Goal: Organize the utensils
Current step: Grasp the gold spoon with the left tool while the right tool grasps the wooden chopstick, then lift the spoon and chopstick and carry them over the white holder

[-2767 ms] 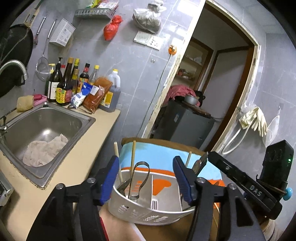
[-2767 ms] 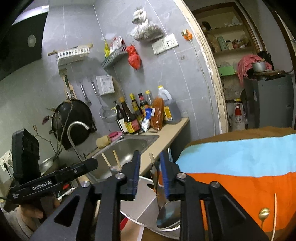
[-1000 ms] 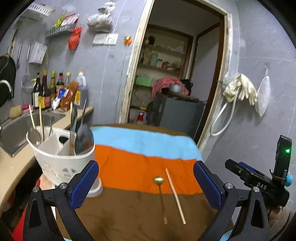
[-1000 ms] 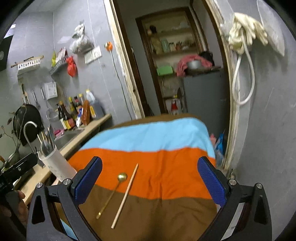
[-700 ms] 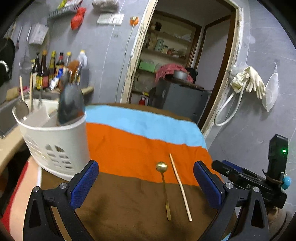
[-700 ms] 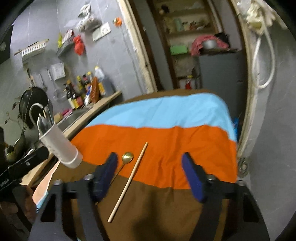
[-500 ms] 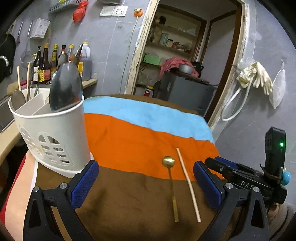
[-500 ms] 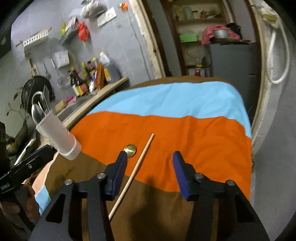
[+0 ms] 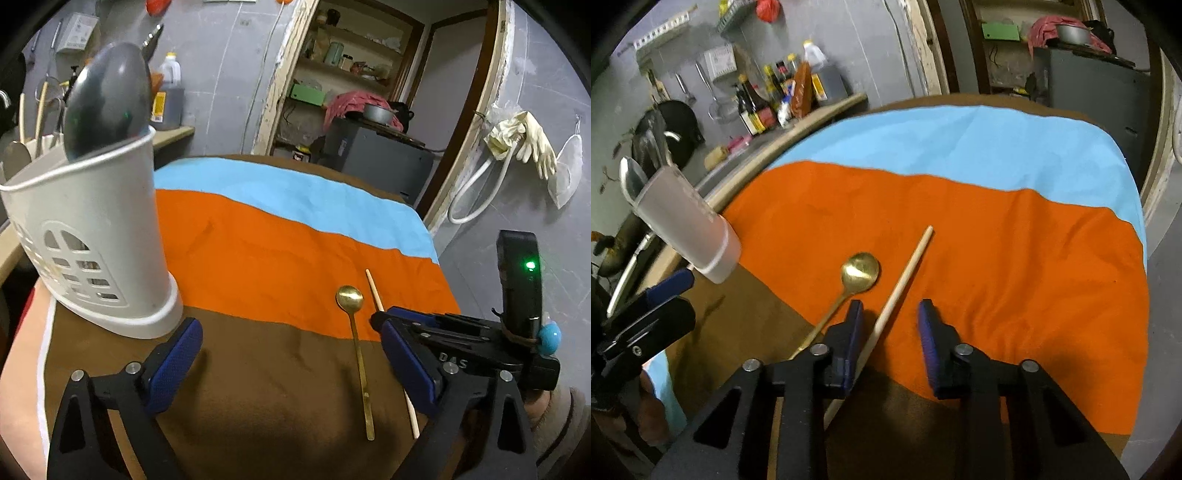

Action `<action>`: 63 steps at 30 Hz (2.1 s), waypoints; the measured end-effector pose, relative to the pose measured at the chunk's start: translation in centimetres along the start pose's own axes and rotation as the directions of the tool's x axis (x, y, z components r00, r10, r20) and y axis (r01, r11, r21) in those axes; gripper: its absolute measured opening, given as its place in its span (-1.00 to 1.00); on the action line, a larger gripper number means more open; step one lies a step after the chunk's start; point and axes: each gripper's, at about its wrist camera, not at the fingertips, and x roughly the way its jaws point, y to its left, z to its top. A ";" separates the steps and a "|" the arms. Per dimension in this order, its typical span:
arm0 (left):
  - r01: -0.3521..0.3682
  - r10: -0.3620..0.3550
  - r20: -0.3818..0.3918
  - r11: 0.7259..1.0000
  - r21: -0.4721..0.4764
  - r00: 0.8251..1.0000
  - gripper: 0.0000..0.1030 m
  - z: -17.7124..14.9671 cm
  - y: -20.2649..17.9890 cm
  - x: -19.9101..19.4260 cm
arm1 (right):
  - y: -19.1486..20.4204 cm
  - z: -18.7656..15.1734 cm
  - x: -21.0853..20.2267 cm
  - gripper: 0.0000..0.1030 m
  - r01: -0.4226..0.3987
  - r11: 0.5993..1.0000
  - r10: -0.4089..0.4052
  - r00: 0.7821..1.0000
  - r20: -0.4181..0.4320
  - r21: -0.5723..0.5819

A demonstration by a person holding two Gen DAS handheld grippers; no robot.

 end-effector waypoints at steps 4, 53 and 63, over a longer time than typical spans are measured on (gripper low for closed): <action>0.022 -0.022 -0.026 1.000 -0.004 0.999 0.74 0.1 0.1 0.5 | 0.9 0.3 0.2 -0.80 0.065 0.997 -0.067 0.996 -0.051 -0.041; 0.292 -0.272 -0.254 0.955 0.044 0.928 -0.93 3.5 -2.3 1.3 | -1.6 -1.8 -9.0 -0.92 -0.021 0.956 -0.026 0.987 0.158 0.292; 0.356 -0.357 -0.005 0.929 0.104 0.934 -0.93 6.1 -1.3 -6.1 | 3.5 0.6 -13.9 -0.92 -0.062 0.974 -0.033 0.912 0.409 0.217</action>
